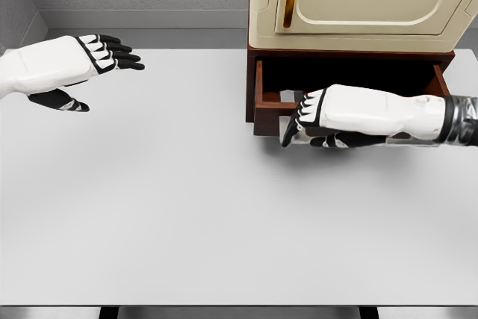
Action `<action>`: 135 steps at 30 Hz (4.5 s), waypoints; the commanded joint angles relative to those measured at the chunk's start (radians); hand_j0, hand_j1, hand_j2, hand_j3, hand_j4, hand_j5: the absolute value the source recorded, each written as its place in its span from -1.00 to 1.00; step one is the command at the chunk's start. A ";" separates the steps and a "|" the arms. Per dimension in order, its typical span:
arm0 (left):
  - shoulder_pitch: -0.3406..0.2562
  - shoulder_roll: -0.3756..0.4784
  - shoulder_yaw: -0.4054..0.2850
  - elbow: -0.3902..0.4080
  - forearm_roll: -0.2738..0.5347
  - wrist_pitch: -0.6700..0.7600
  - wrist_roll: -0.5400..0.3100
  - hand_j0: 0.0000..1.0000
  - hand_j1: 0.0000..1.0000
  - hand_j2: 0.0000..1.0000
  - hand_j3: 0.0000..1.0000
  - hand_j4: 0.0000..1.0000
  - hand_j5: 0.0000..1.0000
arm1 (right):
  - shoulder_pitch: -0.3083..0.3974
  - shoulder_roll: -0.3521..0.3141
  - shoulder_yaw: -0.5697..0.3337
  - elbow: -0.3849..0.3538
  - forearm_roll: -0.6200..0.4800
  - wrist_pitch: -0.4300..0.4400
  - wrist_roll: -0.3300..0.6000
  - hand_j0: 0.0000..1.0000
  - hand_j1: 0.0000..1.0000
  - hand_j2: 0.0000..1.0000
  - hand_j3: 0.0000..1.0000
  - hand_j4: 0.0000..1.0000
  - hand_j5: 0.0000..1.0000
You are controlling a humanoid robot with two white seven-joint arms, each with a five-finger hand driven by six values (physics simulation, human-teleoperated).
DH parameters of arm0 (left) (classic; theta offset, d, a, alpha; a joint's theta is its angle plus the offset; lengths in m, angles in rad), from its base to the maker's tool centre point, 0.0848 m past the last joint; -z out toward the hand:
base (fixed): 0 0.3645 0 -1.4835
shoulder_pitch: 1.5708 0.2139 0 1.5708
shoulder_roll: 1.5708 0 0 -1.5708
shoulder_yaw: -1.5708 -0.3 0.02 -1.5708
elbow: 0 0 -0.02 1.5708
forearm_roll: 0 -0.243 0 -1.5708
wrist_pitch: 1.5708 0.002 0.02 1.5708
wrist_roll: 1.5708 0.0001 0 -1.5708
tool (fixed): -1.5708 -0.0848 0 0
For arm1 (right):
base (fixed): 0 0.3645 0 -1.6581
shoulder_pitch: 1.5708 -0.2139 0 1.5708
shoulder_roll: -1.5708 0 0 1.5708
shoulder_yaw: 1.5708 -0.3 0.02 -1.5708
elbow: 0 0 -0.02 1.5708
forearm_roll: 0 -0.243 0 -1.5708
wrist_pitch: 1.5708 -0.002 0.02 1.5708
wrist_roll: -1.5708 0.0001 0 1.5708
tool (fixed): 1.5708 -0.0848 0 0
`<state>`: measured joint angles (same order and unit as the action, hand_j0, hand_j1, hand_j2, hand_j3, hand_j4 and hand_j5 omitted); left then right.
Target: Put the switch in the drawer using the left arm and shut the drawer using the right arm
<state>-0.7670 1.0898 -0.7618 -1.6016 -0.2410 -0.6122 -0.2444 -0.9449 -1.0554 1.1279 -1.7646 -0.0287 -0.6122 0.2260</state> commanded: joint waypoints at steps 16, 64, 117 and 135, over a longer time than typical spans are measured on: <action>0.002 0.015 0.003 -0.001 0.008 0.001 0.001 1.00 1.00 1.00 1.00 1.00 1.00 | 0.000 0.032 -0.005 0.079 -0.010 0.001 -0.001 0.25 0.25 0.25 0.25 0.25 0.25; 0.015 0.030 0.013 0.000 0.016 0.001 0.001 1.00 1.00 1.00 1.00 1.00 1.00 | -0.034 0.046 -0.017 -0.003 -0.002 0.001 0.001 0.25 0.25 0.25 0.25 0.25 0.25; 0.015 0.035 0.013 0.000 0.028 0.001 0.001 1.00 1.00 1.00 1.00 1.00 1.00 | 0.038 0.161 -0.031 0.286 0.110 0.001 0.004 0.30 0.30 0.30 0.30 0.30 0.30; 0.017 0.038 0.013 0.002 0.028 0.001 0.002 1.00 1.00 1.00 1.00 1.00 1.00 | 0.110 -0.190 -0.129 0.010 0.110 0.001 0.003 0.97 0.97 0.97 0.97 0.97 0.97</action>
<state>-0.7501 1.1261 -0.7495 -1.6003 -0.2195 -0.6122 -0.2439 -0.8345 -1.2289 1.0008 -1.7497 0.0866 -0.6122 0.2288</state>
